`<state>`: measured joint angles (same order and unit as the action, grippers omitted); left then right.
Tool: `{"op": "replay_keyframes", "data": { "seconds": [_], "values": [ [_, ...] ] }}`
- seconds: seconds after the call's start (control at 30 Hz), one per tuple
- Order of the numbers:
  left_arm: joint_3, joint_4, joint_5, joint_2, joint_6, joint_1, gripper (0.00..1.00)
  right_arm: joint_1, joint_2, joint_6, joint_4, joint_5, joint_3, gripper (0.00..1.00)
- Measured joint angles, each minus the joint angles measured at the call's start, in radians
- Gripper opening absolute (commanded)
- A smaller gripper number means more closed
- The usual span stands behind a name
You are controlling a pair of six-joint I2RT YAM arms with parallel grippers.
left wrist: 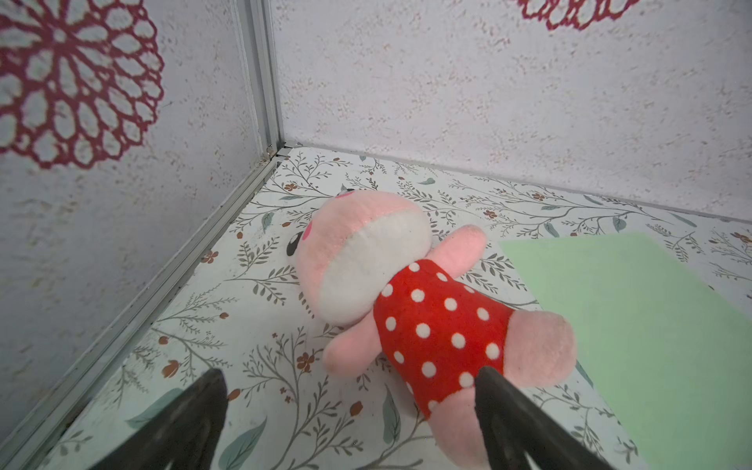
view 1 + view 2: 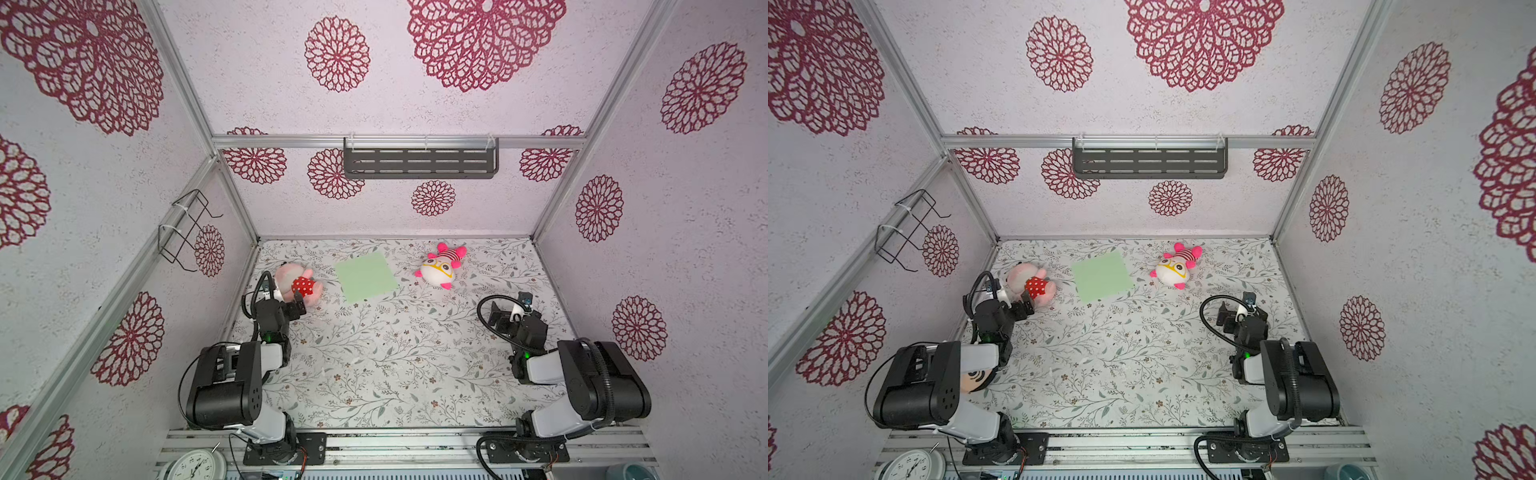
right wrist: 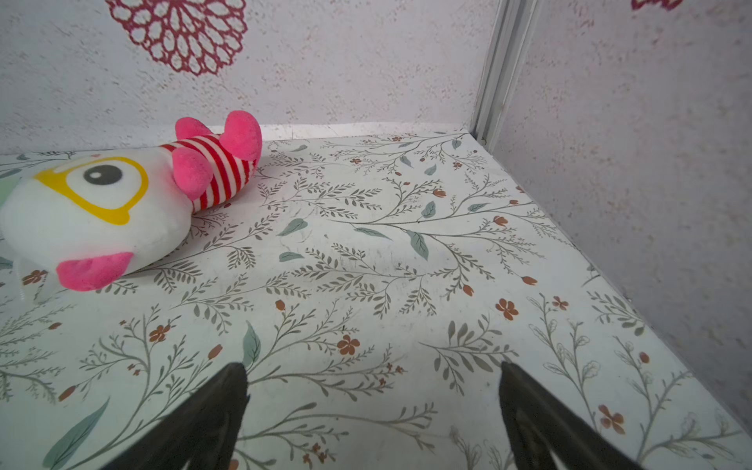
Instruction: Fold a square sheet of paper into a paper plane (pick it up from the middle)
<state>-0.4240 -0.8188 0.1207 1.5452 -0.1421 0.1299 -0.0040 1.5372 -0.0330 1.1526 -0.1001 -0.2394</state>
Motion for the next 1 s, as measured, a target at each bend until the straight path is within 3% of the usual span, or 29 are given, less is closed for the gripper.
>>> {"op": "replay_keyframes", "data": {
  "seconds": [0.87, 1.0],
  "values": [
    [0.0, -0.003, 0.0, 0.0, 0.0, 0.0, 0.97, 0.0, 0.0, 0.007, -0.001, 0.0, 0.0, 0.99],
    [0.001, 0.011, 0.002, -0.028, 0.0, 0.0, 0.97, 0.002, -0.09, 0.006, -0.105, -0.009, -0.007, 0.99]
  ]
}}
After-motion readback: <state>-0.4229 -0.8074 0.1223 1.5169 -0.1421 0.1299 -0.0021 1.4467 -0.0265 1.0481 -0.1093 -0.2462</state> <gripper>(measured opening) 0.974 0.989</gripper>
